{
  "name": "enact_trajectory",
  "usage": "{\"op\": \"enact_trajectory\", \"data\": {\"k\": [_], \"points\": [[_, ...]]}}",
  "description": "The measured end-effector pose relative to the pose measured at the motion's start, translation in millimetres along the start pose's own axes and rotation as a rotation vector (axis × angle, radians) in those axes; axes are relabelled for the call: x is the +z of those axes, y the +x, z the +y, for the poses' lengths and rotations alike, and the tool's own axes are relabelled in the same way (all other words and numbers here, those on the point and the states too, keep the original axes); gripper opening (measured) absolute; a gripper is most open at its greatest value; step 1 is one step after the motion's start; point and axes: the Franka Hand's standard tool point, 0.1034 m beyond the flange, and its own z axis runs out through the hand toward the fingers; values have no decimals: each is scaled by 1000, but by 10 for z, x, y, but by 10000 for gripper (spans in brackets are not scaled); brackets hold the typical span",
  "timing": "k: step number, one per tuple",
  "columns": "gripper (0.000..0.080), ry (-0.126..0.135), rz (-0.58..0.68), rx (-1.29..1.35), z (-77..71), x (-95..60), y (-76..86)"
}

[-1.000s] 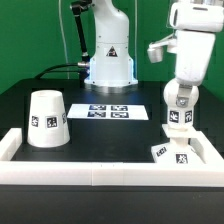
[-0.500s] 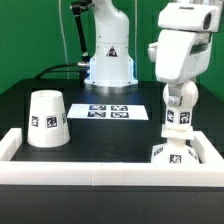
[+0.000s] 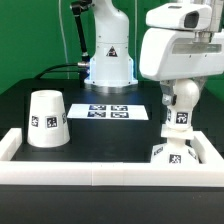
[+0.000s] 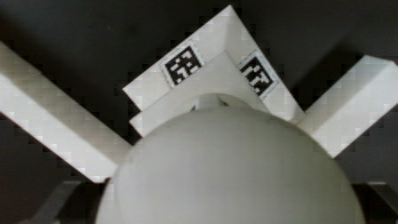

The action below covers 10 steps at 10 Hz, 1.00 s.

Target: Assemble lamp

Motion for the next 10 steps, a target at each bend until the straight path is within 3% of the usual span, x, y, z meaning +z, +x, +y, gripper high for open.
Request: {"op": "enact_trajectory", "data": {"k": [4,10], "points": [[579,55,-4,414,-38,1,7],[579,65,-1,723,-51,-16,54]]}}
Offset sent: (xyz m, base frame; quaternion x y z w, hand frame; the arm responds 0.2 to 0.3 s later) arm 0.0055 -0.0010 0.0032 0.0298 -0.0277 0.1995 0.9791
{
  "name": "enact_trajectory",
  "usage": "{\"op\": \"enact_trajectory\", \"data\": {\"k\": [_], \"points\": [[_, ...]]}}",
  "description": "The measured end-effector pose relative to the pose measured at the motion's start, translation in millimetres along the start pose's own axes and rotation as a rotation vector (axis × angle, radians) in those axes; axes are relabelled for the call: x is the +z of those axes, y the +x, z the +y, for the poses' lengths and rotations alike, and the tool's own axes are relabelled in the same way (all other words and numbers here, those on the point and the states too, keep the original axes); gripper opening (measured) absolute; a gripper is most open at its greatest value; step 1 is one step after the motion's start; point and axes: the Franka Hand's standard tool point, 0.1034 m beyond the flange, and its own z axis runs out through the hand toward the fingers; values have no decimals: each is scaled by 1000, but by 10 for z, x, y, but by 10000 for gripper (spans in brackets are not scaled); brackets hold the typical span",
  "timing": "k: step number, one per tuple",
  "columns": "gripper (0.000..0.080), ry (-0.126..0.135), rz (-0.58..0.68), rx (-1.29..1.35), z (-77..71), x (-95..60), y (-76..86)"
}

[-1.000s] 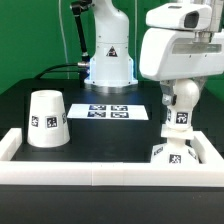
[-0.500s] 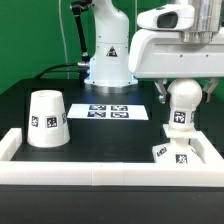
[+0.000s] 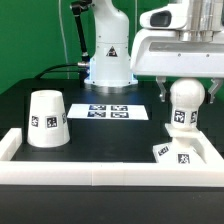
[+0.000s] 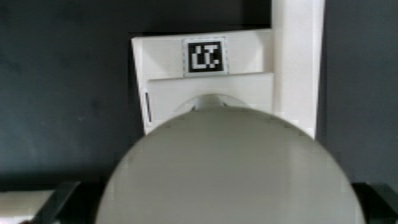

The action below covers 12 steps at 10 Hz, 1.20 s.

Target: Assemble lamp

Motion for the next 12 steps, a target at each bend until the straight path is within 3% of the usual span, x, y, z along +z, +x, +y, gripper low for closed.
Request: {"op": "enact_trajectory", "data": {"k": [1,2,4,6,12], "points": [[579,5,-2,80,1,4,-2],[579,29,-15,208,36,30,-13],[579,36,-23,365,37,35,-19],[579,63,-38,558,54,40,-10],[579,66,-54,856,19,39,-22]]}}
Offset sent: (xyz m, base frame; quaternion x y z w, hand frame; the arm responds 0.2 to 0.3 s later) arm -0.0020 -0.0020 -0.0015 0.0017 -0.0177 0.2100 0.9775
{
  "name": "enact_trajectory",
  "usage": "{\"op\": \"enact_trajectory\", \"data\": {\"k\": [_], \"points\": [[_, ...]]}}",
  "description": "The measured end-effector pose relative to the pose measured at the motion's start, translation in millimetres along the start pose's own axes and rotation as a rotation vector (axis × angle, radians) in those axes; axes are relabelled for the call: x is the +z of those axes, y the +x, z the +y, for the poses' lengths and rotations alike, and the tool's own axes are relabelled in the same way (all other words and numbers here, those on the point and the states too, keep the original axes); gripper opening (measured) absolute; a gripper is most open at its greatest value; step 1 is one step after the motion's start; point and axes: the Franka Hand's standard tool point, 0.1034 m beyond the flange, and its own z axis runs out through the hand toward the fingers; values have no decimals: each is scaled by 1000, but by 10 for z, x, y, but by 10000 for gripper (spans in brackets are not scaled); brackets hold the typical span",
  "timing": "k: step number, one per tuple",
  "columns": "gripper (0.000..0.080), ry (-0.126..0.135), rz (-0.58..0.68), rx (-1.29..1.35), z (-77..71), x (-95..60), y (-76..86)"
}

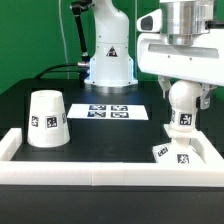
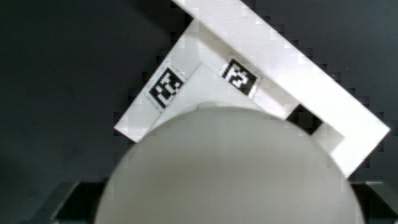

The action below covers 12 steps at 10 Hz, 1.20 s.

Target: Assemble lamp

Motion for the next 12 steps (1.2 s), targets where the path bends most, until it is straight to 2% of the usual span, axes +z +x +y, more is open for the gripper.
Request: {"op": "enact_trajectory", "data": {"k": [1,3,7,9,10,12], "points": [[579,5,-8,78,-3,1,-8],[579,43,-38,303,3,10,9],[579,56,-87,633,-23,12,-22],[579,57,-95,678,-38,13,-45],[675,57,-96,665,-39,15,-48],[693,60,-94,604,-45,-6,-80]]}}
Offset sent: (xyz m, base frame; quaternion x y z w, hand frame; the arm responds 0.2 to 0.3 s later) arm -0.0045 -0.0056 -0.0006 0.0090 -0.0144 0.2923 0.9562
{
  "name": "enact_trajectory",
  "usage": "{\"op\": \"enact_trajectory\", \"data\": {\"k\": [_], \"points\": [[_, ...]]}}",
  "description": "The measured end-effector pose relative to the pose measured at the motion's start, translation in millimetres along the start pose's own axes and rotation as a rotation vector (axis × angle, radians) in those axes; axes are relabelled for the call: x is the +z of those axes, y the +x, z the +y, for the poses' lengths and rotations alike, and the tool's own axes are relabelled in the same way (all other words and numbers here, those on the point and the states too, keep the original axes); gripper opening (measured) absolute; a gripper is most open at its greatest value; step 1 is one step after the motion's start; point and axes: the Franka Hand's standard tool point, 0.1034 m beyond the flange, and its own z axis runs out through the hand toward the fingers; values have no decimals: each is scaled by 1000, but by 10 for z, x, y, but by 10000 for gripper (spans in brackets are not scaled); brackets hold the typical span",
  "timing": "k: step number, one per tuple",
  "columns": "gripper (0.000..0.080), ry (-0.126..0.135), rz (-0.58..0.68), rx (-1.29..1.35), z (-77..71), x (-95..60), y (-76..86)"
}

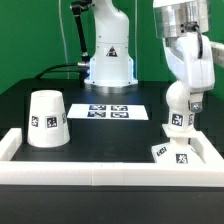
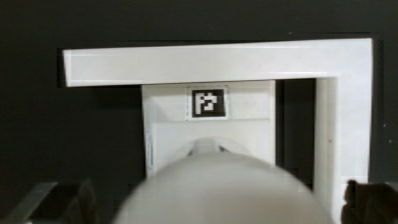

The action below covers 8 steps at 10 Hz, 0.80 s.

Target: Assemble lamp

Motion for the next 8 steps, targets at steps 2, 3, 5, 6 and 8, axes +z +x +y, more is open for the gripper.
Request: {"op": "enact_trajectory", "data": {"k": [2,3,5,6,8], "points": [[698,0,-1,-102,43,-67,-24],[699,2,-1,-202,61,-97,-32],[699,-2,-1,-354,117,-94,-1],[699,-2,-1,-397,115,-92,-6],[699,-2,-1,-535,115,-90,-5]]}}
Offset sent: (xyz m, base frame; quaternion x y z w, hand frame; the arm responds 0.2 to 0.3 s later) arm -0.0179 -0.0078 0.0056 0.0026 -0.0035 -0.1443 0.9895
